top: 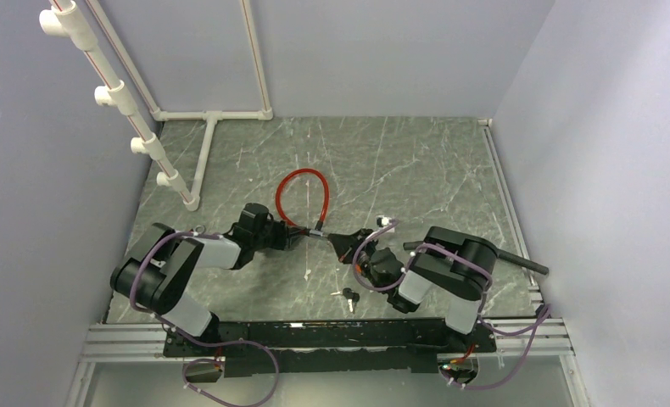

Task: Unlock with the key

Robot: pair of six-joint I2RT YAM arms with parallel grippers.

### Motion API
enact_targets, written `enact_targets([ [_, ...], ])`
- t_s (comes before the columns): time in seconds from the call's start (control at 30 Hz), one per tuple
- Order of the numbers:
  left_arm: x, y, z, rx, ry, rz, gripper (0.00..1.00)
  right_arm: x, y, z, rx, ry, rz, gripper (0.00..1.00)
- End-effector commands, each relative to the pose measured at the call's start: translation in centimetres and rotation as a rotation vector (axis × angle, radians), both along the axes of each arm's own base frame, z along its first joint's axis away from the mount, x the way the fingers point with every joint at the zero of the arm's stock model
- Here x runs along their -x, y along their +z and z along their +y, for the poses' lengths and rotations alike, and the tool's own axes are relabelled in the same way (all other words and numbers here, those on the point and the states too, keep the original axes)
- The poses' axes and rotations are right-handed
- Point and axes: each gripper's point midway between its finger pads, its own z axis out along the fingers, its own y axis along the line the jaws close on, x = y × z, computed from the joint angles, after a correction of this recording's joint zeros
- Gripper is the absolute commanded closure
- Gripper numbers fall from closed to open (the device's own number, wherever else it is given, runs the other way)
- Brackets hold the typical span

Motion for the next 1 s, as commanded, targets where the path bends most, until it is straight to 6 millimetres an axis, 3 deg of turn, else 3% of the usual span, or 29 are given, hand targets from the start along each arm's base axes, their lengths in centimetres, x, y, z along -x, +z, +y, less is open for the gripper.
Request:
enact_targets([
  [0.0, -0.9, 7.6, -4.1, 0.232, -0.120, -0.155, 1.00, 3.0, 3.8, 3.5, -0.138, 0.220, -0.116, 1.00],
  [0.2, -0.5, 8.9, -4.3, 0.271, -0.134, -0.185, 1.00, 3.7, 4.1, 4.3, -0.105, 0.292, -0.169, 1.00],
  [0.43, 0.0, 9.5, -4.1, 0.259, -0.153, -0.210, 1.00, 3.6, 5.3, 3.9, -0.111, 0.300, -0.206, 1.00],
  [0.53, 0.3, 9.1, -3.8, 0.227, -0.159, -0.216, 1.00, 3.1, 5.5, 2.7, -0.118, 0.279, -0.196, 1.00],
  [0.67, 0.8, 8.4, -2.4, 0.121, -0.160, -0.224, 1.00, 3.0, 5.4, 0.8, -0.105, 0.275, -0.170, 1.00],
  [0.83, 0.6, 7.9, 0.1, -0.045, -0.174, -0.249, 1.00, 4.6, 4.3, 0.4, 0.036, 0.373, -0.124, 1.00],
  [0.97, 0.5, 6.5, 1.5, -0.143, -0.235, -0.253, 1.00, 5.8, 4.9, -0.6, 0.112, 0.407, -0.105, 1.00],
])
